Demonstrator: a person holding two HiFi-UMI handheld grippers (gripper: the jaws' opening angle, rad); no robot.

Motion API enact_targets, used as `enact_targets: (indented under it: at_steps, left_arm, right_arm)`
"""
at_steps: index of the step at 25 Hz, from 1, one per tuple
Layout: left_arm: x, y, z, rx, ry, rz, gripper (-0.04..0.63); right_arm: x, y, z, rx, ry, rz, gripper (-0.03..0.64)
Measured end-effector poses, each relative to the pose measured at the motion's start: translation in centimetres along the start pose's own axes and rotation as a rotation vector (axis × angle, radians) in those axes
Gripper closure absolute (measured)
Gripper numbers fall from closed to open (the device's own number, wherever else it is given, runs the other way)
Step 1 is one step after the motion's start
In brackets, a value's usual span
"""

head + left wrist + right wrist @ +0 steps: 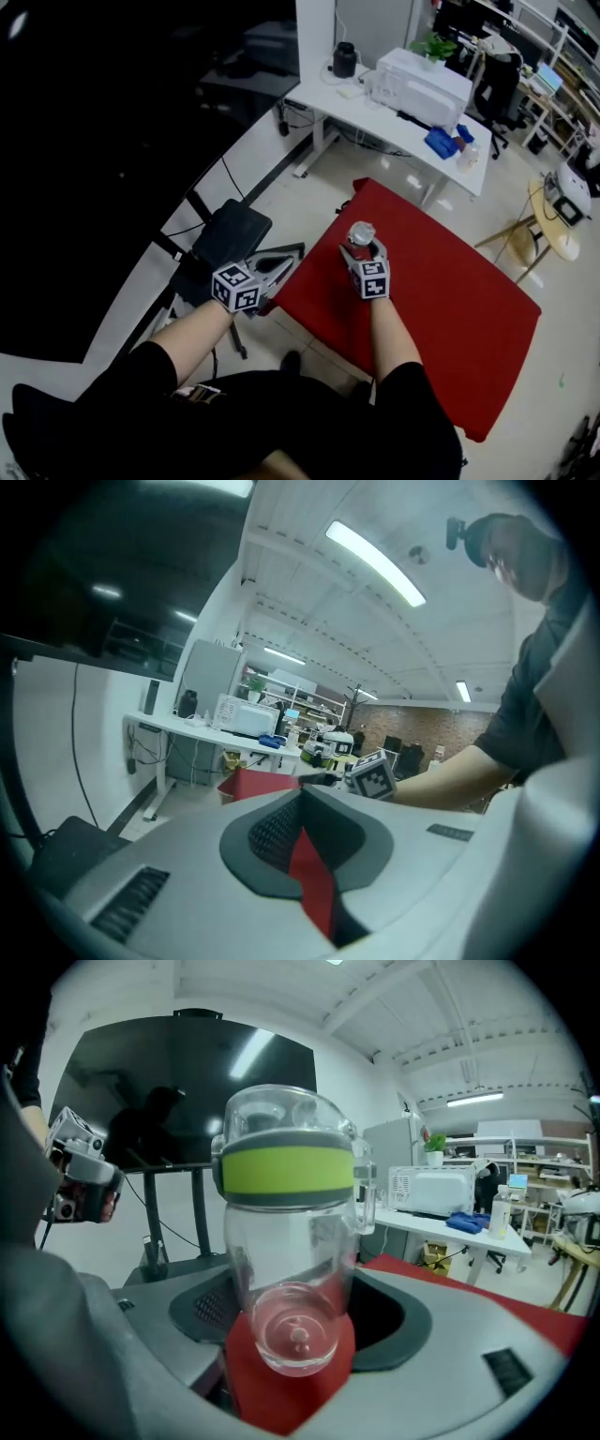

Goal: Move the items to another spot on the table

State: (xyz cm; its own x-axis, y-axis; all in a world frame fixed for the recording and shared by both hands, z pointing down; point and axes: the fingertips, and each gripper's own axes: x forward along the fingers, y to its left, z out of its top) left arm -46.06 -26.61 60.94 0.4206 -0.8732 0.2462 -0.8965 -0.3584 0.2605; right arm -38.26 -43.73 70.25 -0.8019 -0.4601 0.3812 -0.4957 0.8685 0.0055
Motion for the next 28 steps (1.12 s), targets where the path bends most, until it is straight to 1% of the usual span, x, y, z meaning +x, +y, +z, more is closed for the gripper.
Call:
enact_targets:
  at_steps: [3,7,9,13,16,20,25,27,28]
  left_arm:
    - [-2.5,1.5,-0.4,-0.014,0.002,0.02,0.595]
    - [-4.3,3.5,-1.1,-0.026,0.005,0.042,0.595]
    - [-4.8,4.2,-1.4,-0.033,0.004,0.05,0.595]
    - [-5.6,4.4,-1.8,-0.043,0.003,0.053,0.595]
    - [-6.0,4.3,-2.0,-0.048,0.001,0.058,0.595]
    - [-6.2,3.8,-2.0,-0.051,-0.01,0.054,0.595]
    - [-6.6,2.1,-1.4,-0.039,-0.008,0.024,0.595]
    - [-6.6,1.3,-0.6,-0.031,-0.009,0.009,0.595]
    - [-6.4,0.9,-0.1,-0.025,-0.012,0.0,0.595]
  right_arm:
    - [3.5,2.1,-1.4,-0.002,0.034,0.007,0.276]
    - [5.9,4.1,-3.5,-0.012,0.077,0.005,0.276]
    - [6.4,4.5,-4.1,-0.006,0.066,0.001,0.275]
    - [6.5,4.6,-3.8,0.016,0.027,-0.004,0.272]
    - [6.4,4.8,-4.3,0.009,0.063,-0.004,0.272]
    - [5.0,5.3,-5.4,-0.007,0.096,0.022,0.249]
    - [0.0,5.1,-4.7,0.019,0.048,0.019,0.249]
    - [-2.8,4.2,-4.0,0.043,0.026,0.005,0.255]
    - [-4.3,3.4,-3.5,0.054,0.013,-0.009,0.29]
